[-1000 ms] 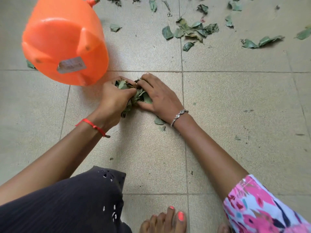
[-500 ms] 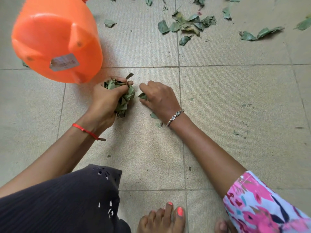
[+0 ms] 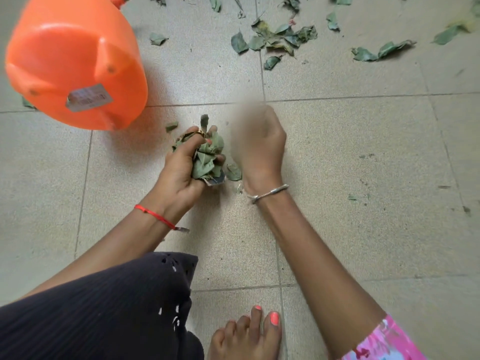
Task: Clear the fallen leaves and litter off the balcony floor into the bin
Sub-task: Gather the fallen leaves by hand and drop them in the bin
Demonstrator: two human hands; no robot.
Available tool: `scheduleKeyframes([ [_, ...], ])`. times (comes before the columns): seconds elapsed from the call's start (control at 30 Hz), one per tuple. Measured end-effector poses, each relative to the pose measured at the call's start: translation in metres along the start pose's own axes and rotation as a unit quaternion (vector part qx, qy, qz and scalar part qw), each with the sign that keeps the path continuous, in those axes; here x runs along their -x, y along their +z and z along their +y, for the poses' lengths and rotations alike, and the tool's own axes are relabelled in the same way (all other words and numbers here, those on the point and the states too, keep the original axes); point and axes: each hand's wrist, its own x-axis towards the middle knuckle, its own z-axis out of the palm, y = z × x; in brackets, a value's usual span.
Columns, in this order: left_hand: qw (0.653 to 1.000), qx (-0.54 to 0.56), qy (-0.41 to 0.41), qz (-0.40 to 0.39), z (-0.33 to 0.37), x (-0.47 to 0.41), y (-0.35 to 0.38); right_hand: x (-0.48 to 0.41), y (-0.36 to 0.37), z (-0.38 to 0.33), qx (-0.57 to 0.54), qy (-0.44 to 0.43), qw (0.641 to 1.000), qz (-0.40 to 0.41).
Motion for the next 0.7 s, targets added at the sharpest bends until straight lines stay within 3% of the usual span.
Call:
scheduleKeyframes([
  [0.23, 0.993, 0.086, 0.006, -0.083, -0.004, 0.013, 0.008, 0.025, 0.036, 0.025, 0.192, -0.175, 0.96, 0.104],
  [0.5, 0.992, 0.09, 0.051, -0.078, 0.0, 0.019, 0.01, 0.03, 0.036, 0.035, 0.246, -0.258, 0.932, 0.059],
  [0.7, 0.988, 0.101, 0.035, -0.108, -0.003, 0.013, 0.008, 0.032, 0.036, 0.034, 0.246, -0.259, 0.933, 0.048],
])
